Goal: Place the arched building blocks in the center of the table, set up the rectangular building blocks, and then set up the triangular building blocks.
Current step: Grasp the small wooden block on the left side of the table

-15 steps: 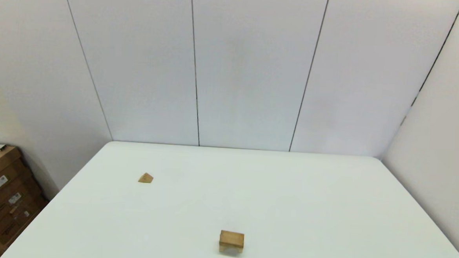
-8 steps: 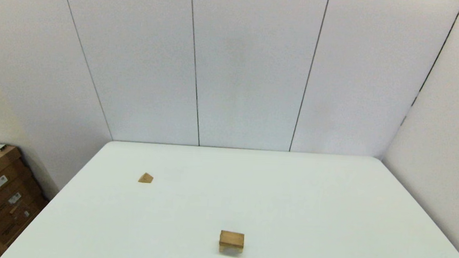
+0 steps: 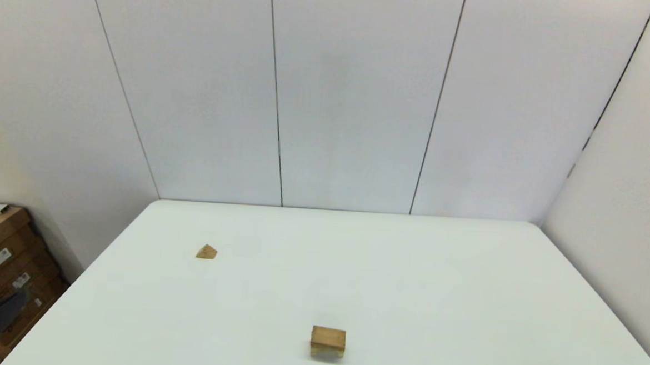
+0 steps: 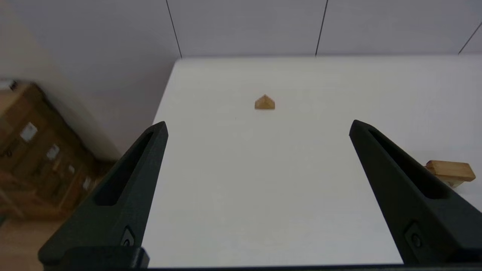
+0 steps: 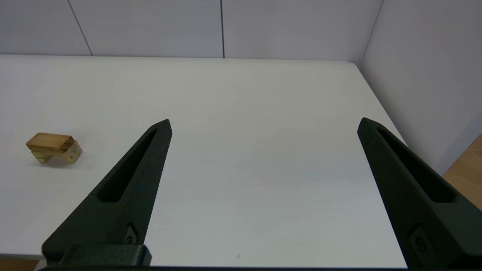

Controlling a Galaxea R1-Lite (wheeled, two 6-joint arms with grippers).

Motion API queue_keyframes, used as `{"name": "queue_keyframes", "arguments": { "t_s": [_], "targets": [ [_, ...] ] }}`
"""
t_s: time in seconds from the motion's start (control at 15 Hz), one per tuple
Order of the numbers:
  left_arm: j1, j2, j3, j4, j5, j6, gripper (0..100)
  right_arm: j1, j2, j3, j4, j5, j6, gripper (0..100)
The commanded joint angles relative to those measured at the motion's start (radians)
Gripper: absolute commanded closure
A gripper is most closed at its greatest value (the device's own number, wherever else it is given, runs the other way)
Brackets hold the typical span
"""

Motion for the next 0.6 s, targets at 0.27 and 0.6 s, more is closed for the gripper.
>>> {"name": "queue_keyframes", "arguments": {
  "t_s": [0.27, 0.6],
  "targets": [
    [0.108, 1.307, -0.480, -0.430, -0.011, -0.020, 0, 0.000, 0.002, 0.000, 0.001, 0.001, -0.001, 0],
    [0.136, 1.626, -0.701, -0.397, -0.118, 0.088, 0, 0.000, 0.002, 0.000, 0.001, 0.001, -0.001, 0]
  ]
}}
